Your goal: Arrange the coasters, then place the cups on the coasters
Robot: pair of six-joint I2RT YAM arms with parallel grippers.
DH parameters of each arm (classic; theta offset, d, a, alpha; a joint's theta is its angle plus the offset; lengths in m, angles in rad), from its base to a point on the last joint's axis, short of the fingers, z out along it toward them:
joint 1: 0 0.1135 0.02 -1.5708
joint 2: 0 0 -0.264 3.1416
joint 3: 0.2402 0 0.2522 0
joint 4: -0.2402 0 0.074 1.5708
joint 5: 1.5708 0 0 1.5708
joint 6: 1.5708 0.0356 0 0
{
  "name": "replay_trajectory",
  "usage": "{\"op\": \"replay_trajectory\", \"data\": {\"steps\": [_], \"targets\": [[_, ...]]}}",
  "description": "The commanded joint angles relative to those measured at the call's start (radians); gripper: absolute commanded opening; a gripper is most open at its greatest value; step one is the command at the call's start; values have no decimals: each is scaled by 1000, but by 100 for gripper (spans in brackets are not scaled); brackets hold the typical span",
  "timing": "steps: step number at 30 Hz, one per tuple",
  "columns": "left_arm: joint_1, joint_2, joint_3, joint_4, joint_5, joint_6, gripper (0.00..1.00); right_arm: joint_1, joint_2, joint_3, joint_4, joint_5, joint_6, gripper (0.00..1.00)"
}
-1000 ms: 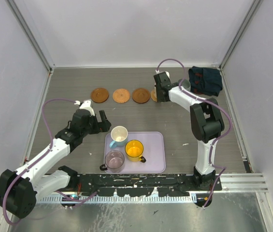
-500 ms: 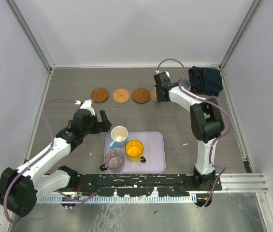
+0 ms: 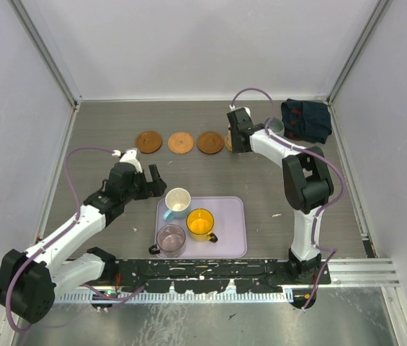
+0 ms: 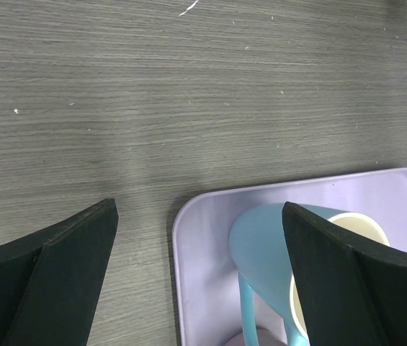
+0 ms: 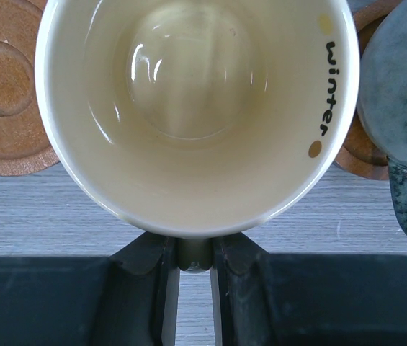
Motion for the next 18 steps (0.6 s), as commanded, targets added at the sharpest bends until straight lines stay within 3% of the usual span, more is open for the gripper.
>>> {"op": "replay_trajectory", "data": {"steps": [1,18], "targets": [[6,-4,-2,58,0,-8,98,4,-49,72,66,35,-8,1],[6,3,-6,59,-7,-4,98,4,8,131,-7,37,-2,1]]}}
